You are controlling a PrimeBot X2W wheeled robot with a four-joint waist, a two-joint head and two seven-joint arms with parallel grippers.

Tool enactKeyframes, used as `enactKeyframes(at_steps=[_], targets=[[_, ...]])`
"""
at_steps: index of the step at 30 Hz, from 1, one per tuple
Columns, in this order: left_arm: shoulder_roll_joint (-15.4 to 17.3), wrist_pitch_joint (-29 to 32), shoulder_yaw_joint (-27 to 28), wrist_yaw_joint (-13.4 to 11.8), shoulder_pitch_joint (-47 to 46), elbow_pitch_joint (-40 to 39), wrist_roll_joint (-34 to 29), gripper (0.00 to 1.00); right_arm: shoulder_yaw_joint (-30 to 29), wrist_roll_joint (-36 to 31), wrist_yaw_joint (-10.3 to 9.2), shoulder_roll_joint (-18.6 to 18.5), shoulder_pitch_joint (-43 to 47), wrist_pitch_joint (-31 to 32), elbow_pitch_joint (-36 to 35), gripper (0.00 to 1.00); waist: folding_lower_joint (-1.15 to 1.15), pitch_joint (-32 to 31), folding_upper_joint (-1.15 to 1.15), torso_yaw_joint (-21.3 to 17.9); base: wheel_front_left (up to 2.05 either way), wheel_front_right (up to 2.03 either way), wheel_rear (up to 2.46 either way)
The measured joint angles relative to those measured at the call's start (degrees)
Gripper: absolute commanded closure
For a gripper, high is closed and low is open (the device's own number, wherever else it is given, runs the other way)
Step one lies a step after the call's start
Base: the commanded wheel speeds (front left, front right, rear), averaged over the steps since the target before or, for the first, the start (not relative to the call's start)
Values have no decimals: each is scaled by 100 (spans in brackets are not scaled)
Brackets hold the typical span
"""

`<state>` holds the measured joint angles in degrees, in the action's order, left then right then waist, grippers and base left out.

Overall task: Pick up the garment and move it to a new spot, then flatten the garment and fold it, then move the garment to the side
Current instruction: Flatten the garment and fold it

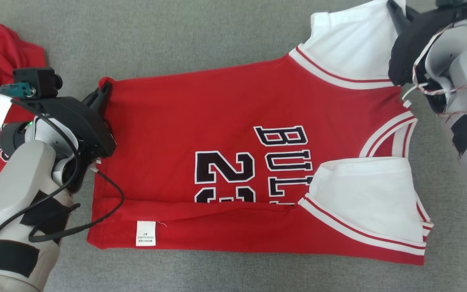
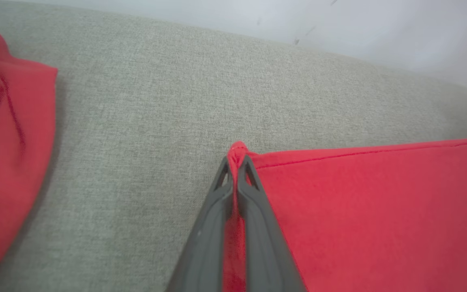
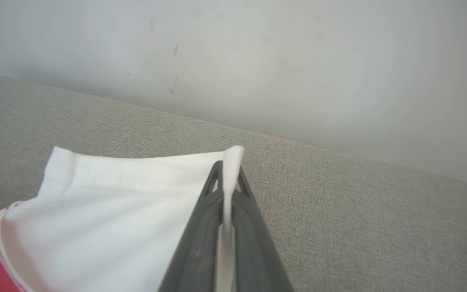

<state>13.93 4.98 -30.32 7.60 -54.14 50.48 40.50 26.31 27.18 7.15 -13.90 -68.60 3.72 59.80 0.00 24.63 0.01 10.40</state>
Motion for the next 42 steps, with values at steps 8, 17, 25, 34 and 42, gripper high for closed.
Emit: enactKeyframes(at_steps=[8, 17, 25, 34, 42], targets=[[-14, -235, -148, 0, 190, 76, 82, 100, 431, 286, 0, -62, 627, -742, -415, 100, 0, -310, 0, -75, 0, 0, 0], [10, -532, -350, -1, 870, 77, 134, 100, 762, 814, 0, -338, 1802, -1459, -843, 100, 0, -800, -1, -140, 0, 0, 0], [188, -705, -399, -1, 1404, 69, 342, 100, 1044, 1257, 0, -426, 2622, -1655, -1363, 100, -1, -1242, -1, -197, 0, 0, 0], [200, -762, -591, -1, 1779, -75, 403, 93, 1240, 1613, 0, -594, 3215, -1734, -1826, 100, -1, -1497, -2, -284, 0, 0, 0], [178, -813, -697, -1, 2009, -87, 476, 100, 1239, 1889, 0, -708, 3780, -1782, -2134, 100, 0, -1683, -1, -274, 0, 0, 0]])
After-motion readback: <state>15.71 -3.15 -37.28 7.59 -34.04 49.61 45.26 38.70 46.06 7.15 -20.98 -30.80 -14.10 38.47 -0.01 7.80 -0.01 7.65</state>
